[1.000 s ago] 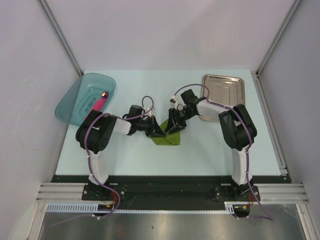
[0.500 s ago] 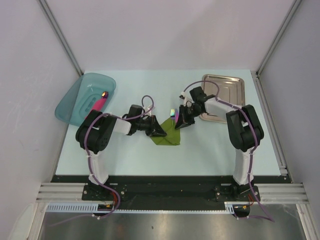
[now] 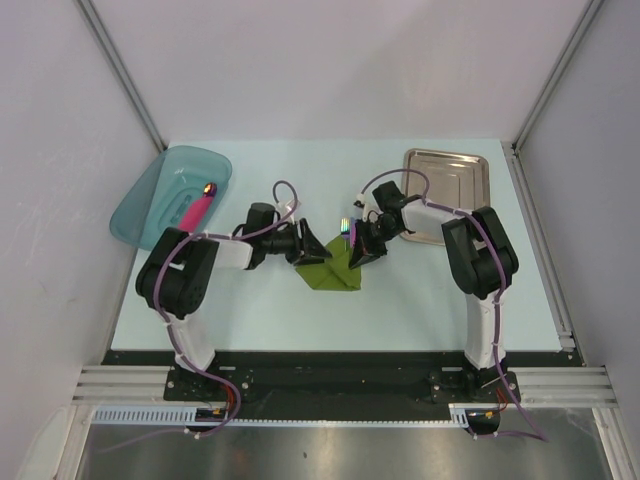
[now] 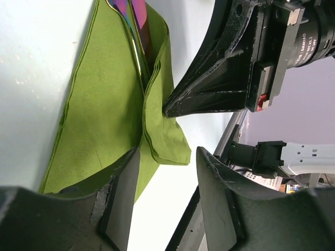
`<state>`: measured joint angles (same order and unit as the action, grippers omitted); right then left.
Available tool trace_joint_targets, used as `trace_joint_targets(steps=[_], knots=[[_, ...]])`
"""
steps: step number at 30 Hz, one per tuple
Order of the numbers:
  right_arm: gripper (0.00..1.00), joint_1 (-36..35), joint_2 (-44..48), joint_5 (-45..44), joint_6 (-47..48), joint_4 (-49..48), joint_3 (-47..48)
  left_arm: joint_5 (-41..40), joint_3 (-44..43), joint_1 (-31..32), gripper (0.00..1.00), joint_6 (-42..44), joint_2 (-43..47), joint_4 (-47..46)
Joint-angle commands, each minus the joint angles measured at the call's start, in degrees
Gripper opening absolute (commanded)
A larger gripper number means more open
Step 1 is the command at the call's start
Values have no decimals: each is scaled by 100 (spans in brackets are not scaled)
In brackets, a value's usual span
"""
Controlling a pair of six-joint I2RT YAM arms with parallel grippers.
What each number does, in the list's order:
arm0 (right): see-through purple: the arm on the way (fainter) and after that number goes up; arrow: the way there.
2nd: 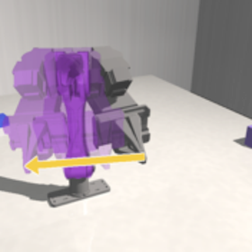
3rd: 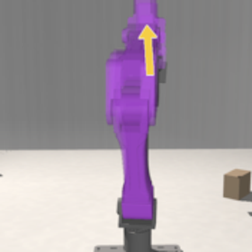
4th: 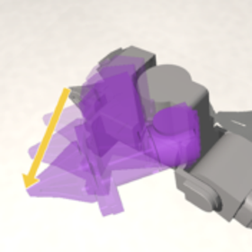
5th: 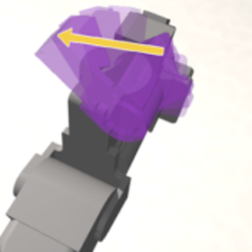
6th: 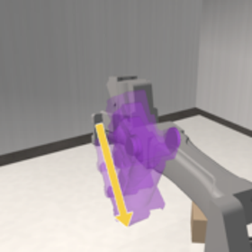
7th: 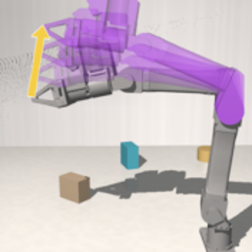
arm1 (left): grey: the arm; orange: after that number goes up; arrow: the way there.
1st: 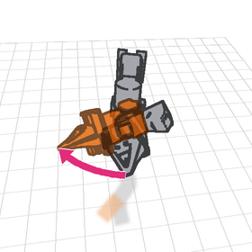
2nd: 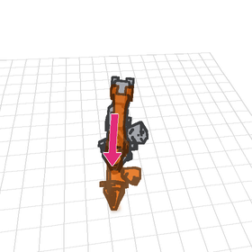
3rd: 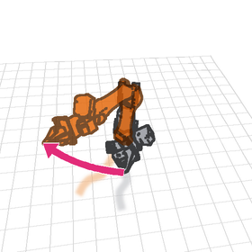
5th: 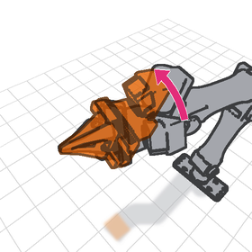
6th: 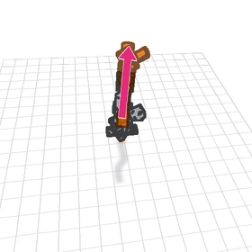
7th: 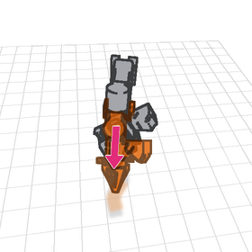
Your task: Place the utensils on the paper napkin and roll it up
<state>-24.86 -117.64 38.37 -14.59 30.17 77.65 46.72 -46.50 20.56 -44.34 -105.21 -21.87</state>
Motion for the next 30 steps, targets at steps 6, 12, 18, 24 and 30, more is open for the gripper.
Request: trace_joint_targets(steps=[6,12,18,24,30], knots=[[4,-45,84,56,44,-38,14,-163,-175,132,52,531,53,657],[4,-115,75,74,18,-47,66,-163,-307,344,50,453,0,588],[4,-185,66,127,-9,-64,137,-145,-368,361,42,408,-114,587],[5,-212,110,232,-35,-56,259,-400,-483,353,16,768,-97,1175],[9,-81,294,268,-62,15,400,-857,-465,317,0,1023,-9,1624]])
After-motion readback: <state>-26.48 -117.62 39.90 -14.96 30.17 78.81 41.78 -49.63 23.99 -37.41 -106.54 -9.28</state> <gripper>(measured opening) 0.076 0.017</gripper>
